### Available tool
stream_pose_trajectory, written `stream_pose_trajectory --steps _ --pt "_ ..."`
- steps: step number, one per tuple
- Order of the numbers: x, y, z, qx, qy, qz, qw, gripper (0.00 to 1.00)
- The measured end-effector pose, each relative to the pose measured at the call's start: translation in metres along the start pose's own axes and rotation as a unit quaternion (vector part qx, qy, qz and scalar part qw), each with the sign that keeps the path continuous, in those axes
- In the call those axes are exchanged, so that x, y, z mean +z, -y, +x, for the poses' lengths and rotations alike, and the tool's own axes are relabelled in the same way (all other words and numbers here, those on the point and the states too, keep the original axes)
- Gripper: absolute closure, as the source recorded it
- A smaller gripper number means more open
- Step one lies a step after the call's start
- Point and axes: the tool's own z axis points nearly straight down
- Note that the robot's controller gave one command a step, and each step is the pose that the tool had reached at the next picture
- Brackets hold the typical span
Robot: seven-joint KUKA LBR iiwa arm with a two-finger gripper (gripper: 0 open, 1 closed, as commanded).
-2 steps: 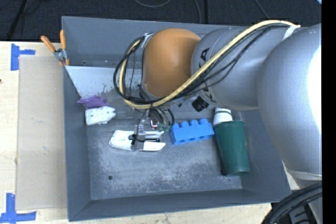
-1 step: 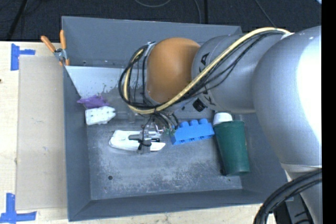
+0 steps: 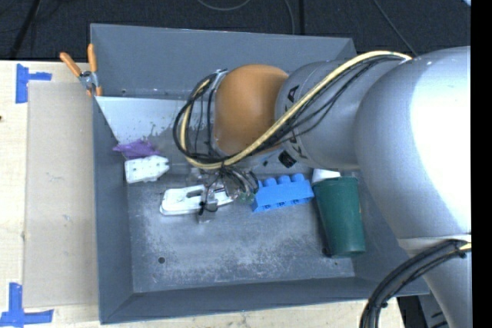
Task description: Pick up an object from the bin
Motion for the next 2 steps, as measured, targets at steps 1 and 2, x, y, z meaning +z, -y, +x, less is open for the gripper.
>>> stream_pose_trajectory --steps 1,2 --pt "0.000 0.000 0.000 0.000 0.0000 0.000 1.0000 1.00" --pt "-0.113 -0.005 0.003 0.006 -0.0011 0.000 1.0000 1.00"
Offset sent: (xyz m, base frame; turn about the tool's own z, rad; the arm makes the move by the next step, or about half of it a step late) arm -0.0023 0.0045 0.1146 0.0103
